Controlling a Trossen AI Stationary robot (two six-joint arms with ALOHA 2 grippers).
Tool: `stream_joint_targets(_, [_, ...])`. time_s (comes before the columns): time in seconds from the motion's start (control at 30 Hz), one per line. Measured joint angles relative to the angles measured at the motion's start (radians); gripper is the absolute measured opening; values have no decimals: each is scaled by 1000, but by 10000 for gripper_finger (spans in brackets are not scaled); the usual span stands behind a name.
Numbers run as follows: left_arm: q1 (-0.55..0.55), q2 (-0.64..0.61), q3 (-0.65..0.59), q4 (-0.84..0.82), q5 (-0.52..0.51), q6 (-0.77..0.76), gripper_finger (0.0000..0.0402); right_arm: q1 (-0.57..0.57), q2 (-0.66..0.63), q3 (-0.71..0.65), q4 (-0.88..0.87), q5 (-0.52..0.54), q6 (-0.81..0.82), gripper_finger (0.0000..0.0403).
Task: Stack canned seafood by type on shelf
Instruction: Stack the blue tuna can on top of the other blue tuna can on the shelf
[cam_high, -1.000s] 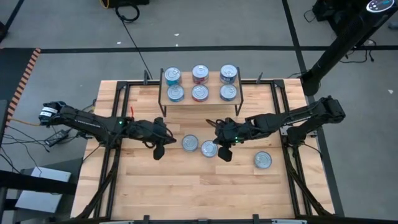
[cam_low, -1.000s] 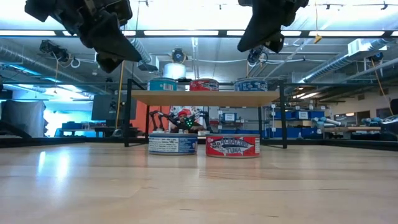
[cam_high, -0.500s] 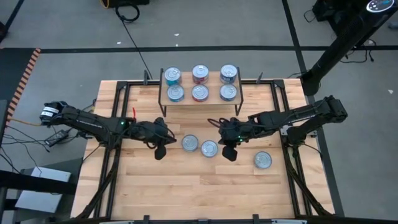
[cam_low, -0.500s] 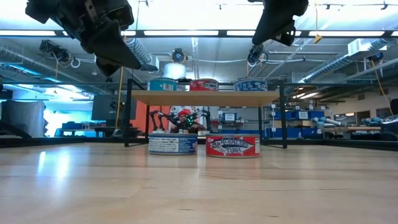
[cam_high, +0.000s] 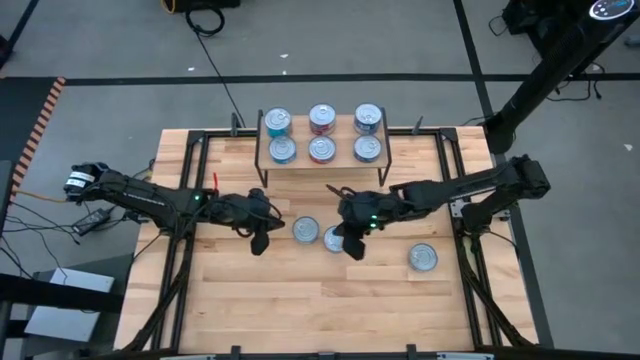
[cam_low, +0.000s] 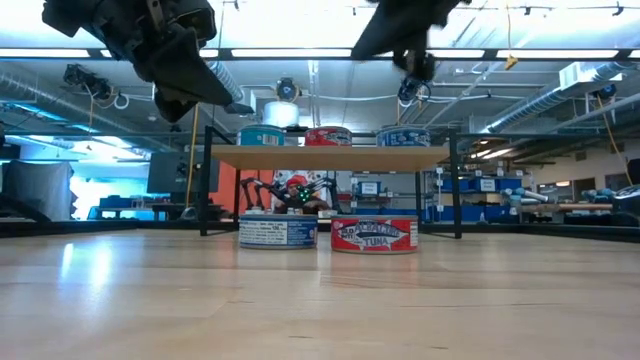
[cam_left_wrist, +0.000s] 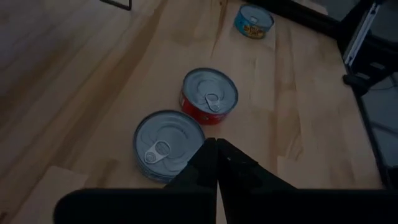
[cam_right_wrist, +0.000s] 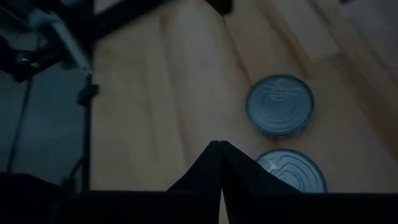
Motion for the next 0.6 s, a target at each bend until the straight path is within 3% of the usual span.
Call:
stream_joint_targets(0.23, [0,12,0,-79,-123,-91,6,-46,160,-2,112,-18,92,27])
stream_joint_targets(0.6, [0,21,0,-44,-128,-146,10,-87,265,-3,208,75,124,46])
